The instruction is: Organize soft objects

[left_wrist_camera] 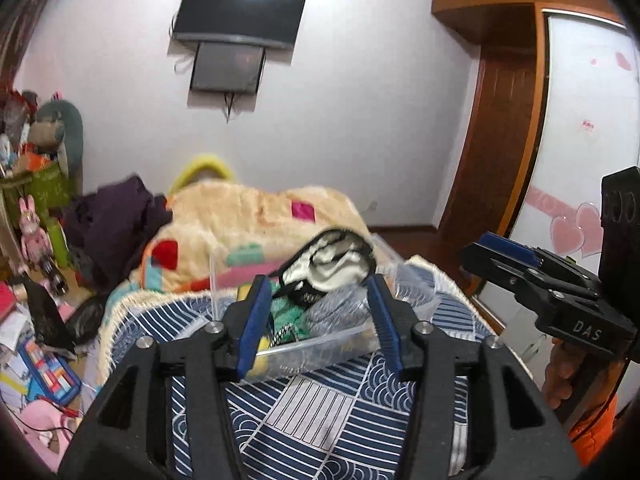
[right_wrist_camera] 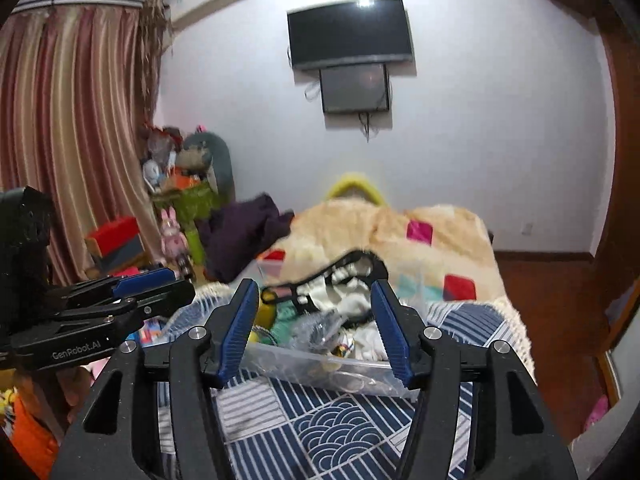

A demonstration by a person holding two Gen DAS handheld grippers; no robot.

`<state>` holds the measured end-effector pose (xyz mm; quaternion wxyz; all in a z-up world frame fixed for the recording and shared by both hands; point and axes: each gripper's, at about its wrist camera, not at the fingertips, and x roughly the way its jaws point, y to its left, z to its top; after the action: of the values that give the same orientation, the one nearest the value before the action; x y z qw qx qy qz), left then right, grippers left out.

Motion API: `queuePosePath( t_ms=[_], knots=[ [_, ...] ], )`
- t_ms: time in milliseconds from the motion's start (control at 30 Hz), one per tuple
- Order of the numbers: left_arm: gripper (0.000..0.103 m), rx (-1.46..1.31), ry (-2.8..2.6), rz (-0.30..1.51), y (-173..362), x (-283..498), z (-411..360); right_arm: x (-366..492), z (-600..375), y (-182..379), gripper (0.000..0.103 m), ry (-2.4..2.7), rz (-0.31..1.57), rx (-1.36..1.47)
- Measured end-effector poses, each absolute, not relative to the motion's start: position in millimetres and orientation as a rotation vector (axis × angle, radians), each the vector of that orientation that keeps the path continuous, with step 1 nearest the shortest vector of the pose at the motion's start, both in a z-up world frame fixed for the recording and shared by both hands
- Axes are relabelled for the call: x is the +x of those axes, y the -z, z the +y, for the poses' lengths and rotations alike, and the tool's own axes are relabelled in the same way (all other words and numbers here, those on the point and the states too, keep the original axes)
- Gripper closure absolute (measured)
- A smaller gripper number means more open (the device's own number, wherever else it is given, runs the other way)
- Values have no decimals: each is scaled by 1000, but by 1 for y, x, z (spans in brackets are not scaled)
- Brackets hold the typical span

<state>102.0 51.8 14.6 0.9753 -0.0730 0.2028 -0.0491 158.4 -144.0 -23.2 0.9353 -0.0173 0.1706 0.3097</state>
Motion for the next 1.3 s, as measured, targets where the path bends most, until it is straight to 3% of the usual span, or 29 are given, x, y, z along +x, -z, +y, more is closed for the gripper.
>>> queuePosePath(
  t_ms=[167, 400, 567, 1300],
  knots=[
    [35, -112, 95, 327, -33, 69, 41, 134, -154, 15, 24, -610, 275, -30],
    [12, -79, 56, 271, -34, 42, 29, 120, -155, 17, 15, -595, 252, -29],
    [7, -63, 43, 267, -30, 35, 22, 108, -160, 23, 2, -573, 229, -28],
    [3, -63, 28, 265, -20, 28, 16, 98, -161, 33, 1, -568, 234, -30]
  ],
)
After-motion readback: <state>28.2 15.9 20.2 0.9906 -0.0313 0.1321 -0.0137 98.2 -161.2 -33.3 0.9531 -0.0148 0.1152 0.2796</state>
